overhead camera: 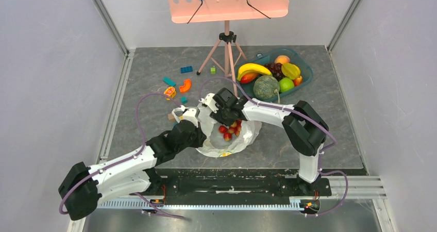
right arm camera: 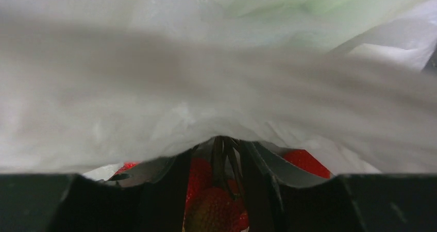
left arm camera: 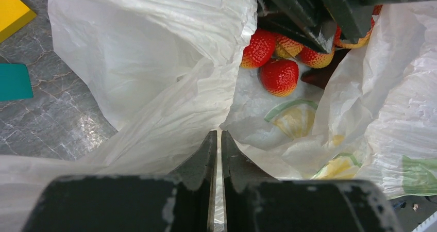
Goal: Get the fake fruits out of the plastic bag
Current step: Take out the fake fruit from the plastic bag.
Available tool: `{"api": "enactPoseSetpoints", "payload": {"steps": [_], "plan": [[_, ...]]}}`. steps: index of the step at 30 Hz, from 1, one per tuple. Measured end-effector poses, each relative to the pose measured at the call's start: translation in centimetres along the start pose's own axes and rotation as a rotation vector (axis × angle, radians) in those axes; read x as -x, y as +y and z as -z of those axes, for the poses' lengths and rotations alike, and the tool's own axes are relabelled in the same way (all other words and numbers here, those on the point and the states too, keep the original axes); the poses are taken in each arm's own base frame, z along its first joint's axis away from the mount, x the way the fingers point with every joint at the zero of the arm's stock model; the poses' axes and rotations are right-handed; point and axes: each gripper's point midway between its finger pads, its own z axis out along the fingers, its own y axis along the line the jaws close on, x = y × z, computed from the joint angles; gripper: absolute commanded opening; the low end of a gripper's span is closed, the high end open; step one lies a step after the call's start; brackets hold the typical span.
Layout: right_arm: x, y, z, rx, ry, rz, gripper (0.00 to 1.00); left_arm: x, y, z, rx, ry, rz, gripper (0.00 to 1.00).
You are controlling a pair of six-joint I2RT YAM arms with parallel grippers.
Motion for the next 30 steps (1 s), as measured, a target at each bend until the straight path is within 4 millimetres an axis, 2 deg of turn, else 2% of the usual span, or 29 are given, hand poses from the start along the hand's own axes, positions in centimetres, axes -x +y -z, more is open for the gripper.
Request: {"api": "enactPoseSetpoints", "payload": {"steps": [8,12,16,25,29,30], "plan": [[-0.7,0.2,-0.6,0.018,0.042,0.027,0.56,0.3,-0.1,0.2,-0.006,-0.012,0.004,0.11],[-1.1,0.2,-1.3,0.019,0.065,0.037,0.56,0.2,0.0,0.3,-0.007,-0.013,0.004,0.12],[-1.1,0.1,-1.4,0.019,0.069,0.043,0.40,0.1,0.1,0.2,-0.004,-0.011,0.005,0.12],[-1.1,0.2,-1.5,0.024,0.069,0.051,0.17,0.2,0.2,0.2,-0.001,-0.012,0.007,0.11],[-1.0,0.3,-1.4,0.034,0.064,0.059,0.00,0.2,0.2,0.2,0.000,-0.013,0.008,0.12],[-0.9,0.4,-1.4,0.038,0.060,0.060,0.00,0.2,0.3,0.2,0.001,-0.013,0.009,0.12]]}}
